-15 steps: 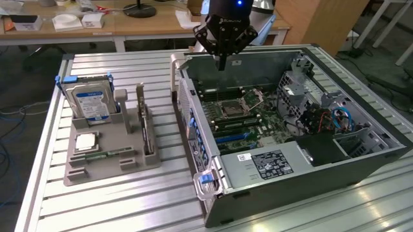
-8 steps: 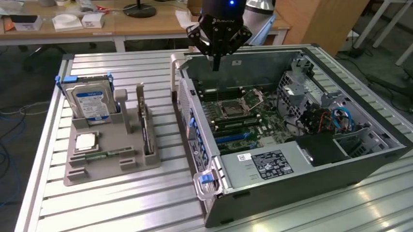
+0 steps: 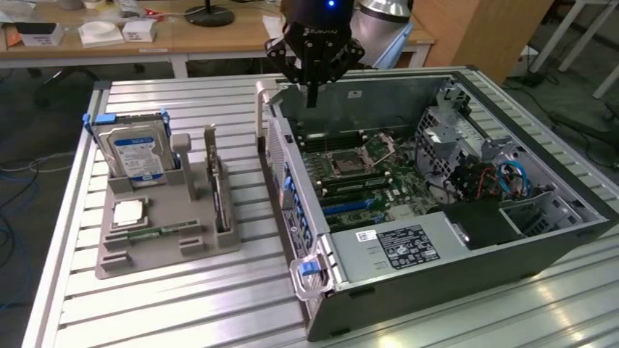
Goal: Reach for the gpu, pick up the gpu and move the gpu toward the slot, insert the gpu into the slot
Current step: 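Reach for the gpu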
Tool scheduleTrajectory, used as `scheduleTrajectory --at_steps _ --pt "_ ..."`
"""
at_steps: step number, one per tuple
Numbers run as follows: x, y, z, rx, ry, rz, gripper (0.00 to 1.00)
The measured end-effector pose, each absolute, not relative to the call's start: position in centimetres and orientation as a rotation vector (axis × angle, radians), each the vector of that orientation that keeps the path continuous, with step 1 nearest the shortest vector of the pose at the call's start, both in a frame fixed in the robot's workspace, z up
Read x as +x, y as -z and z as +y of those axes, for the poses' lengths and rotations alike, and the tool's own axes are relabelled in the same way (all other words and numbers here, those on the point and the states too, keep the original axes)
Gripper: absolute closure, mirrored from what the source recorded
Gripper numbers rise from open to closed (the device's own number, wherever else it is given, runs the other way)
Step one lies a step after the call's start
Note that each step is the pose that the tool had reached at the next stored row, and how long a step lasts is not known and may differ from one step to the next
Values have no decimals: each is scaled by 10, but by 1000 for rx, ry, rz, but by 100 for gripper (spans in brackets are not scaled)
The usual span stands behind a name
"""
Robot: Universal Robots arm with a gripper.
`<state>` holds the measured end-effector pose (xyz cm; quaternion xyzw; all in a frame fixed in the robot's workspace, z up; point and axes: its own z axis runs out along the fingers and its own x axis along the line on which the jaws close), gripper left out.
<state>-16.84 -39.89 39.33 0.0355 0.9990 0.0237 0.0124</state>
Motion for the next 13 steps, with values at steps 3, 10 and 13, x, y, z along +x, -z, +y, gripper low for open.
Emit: scheduleTrajectory --at_steps 3,10,13 --pt "-175 -393 -399 111 -74 3114 90" --pt "-192 -393 -399 110 -74 3114 90" --pt "-199 -393 -399 110 -74 3114 90"
